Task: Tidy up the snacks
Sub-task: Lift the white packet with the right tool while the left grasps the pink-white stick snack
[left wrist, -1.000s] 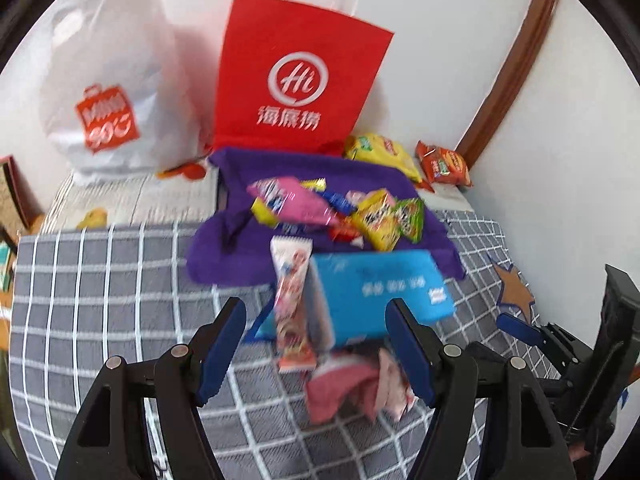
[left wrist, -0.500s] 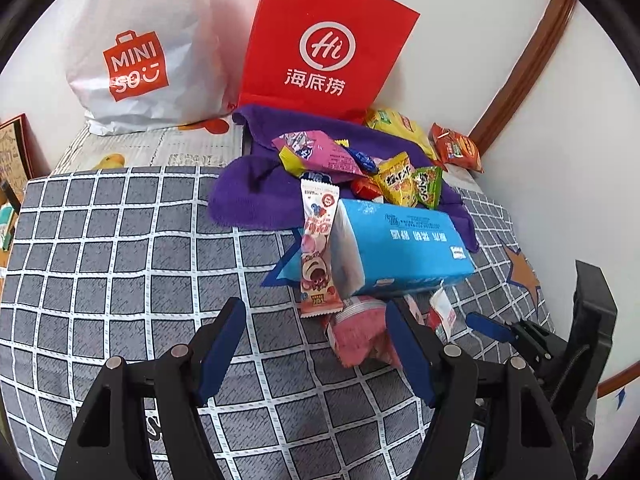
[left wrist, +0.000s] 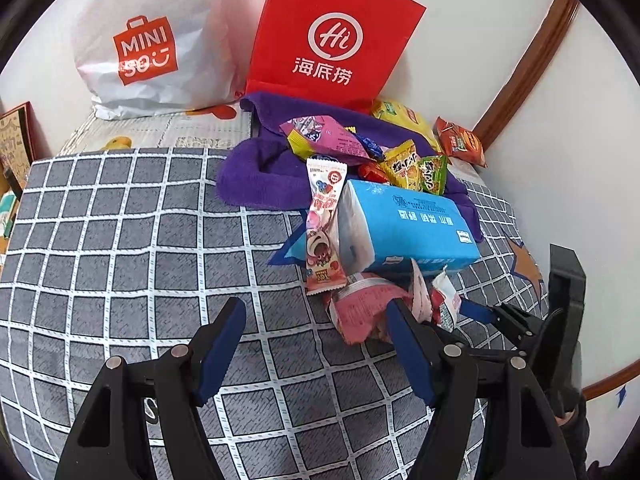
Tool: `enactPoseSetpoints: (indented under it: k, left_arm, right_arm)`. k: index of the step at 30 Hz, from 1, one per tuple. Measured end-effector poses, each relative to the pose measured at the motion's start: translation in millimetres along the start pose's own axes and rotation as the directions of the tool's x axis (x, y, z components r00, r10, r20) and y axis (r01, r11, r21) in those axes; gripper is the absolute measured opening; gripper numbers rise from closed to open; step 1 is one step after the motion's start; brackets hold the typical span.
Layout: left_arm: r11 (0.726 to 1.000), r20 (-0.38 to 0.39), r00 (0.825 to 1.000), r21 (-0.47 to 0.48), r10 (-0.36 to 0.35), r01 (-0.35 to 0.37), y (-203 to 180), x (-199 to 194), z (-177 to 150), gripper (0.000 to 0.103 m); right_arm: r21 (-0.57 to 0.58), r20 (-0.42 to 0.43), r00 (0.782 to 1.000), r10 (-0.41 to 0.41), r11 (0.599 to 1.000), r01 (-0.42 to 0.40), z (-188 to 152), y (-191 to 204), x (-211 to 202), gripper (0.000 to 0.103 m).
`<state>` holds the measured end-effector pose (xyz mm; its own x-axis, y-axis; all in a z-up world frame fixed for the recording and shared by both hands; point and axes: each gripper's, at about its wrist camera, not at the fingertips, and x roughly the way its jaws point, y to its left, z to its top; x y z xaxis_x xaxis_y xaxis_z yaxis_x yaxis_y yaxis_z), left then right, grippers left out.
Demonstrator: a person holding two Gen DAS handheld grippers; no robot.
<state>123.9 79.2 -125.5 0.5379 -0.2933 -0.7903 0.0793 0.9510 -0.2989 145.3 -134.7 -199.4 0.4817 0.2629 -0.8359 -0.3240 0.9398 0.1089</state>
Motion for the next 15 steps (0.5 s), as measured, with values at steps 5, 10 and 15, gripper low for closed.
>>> enactPoseSetpoints:
  k: [5,10,15]
  left_arm:
    - [1.000,-0.014,1.000,0.010,0.016,-0.016,-1,7,-1,0.070]
    - [1.000,-0.009,1.000,0.015,0.017,-0.017,-2,16,2,0.070]
    - [0.998,-0.003,0.999,0.051,0.043,-0.043,-6,34,19,0.070]
  right_arm:
    - [-0.049,0.029,1.000,-0.002,0.999,0.003,-4,3,-10,0.055]
    - [-0.044,0.044,0.997,-0.066,0.997,0.068,-13,-20,-33,0.055]
    - [0.064,0.046,0.986,-0.160,0.985,0.157,-23,-59,-35,0.055]
